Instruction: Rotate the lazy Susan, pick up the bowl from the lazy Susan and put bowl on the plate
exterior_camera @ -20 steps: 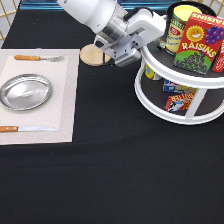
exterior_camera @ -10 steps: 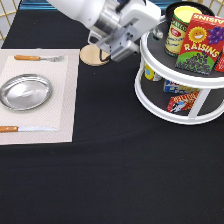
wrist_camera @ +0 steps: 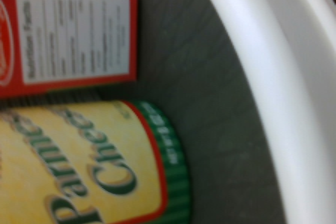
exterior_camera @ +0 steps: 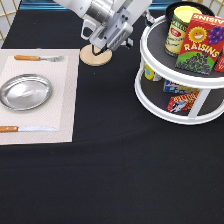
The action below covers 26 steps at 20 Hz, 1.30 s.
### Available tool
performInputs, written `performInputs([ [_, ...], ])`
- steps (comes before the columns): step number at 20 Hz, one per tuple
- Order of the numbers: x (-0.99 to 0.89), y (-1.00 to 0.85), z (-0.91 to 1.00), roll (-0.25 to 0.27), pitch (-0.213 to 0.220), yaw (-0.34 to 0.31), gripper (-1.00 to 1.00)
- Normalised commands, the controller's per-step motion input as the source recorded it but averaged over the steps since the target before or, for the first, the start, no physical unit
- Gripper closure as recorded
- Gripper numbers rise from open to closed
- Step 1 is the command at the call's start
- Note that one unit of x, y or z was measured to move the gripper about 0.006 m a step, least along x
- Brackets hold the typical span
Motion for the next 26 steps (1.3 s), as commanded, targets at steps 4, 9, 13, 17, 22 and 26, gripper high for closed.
performInputs([
  [4, -0.15, 0.59, 0.07, -0.125, -0.013, 0.0, -1.0],
  [9, -0.3, 0.53, -0.09, -0.136, -0.022, 0.0, -1.0],
  [13, -0.17, 0.32, -0.23, -0.152, -0.069, 0.003, -1.0],
  [17, 0.21, 0.04, -0.1, -0.139, -0.12, -0.008, -1.0],
  [22, 0.62, 0.0, 0.05, -0.103, -0.079, -0.059, -1.0],
  [26, 0.77, 0.02, 0.15, -0.058, -0.021, -0.047, -1.0],
])
